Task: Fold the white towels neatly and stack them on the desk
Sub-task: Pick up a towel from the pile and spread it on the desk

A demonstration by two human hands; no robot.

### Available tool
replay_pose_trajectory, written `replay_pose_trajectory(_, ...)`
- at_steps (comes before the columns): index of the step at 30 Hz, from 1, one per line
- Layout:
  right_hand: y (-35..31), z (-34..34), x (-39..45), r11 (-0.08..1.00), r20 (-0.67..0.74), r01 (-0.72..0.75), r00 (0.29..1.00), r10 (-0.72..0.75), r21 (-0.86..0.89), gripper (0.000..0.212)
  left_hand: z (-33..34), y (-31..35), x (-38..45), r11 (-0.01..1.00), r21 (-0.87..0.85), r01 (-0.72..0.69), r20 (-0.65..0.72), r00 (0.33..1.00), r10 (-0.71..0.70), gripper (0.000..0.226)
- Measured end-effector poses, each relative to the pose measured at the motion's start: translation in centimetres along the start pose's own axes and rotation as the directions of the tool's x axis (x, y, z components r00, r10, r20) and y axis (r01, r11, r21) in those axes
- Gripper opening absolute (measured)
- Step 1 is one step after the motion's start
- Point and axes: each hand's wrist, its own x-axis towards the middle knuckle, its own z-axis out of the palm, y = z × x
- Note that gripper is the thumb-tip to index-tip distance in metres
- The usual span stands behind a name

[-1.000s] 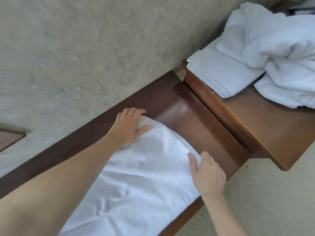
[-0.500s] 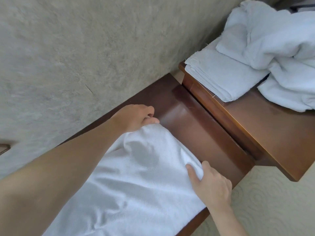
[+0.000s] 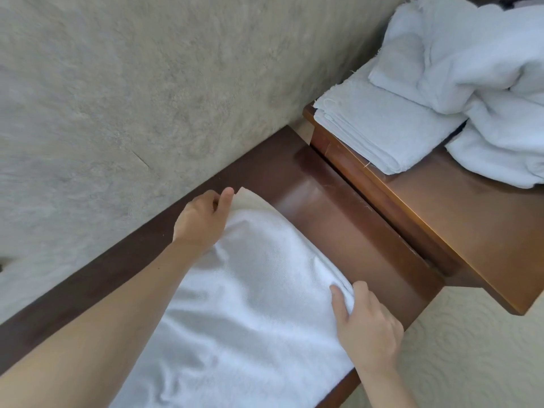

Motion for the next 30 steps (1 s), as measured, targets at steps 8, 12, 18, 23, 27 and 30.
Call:
replay_pose_trajectory(8,-0.3,-0.4,0.2,0.999,0.016,-0.035,0.999,0.034,0.037,0.048,0.4,-0.1,0.1,0.973,0.037,-0.226,-0.064,0.971,0.228,0.037)
replay_pose_trajectory(12,-0.2,-0.1,0.1,0.998,0.015,-0.041,0.999,0.04,0.043,0.048,-0.4,1.3,1.4,0.974,0.019,-0.224,-0.11,0.968,0.225,0.031)
replay_pose_trajectory(18,-0.1,0.2,-0.1,0.998,-0.022,-0.044,0.999,0.045,0.055,0.047,0.3,2.4,3.3,0.969,0.11,-0.223,-0.031,0.973,0.227,0.033)
replay_pose_trajectory(23,-0.1,0.0,-0.1,0.997,-0.012,-0.043,0.999,0.044,0.064,0.044,0.8,2.1,4.2,0.913,0.2,-0.354,-0.04,0.929,0.369,0.038)
replay_pose_trajectory(27,-0.4,-0.5,0.0,0.997,-0.008,-0.03,0.999,0.031,0.069,0.043,0.8,1.3,3.2,0.966,0.026,-0.257,-0.087,0.962,0.258,0.04)
replay_pose_trajectory(30,-0.6,-1.0,0.1,0.997,0.035,-0.028,0.999,0.026,0.07,0.042,0.7,0.4,-0.8,0.948,0.066,-0.311,-0.184,0.93,0.318,0.049)
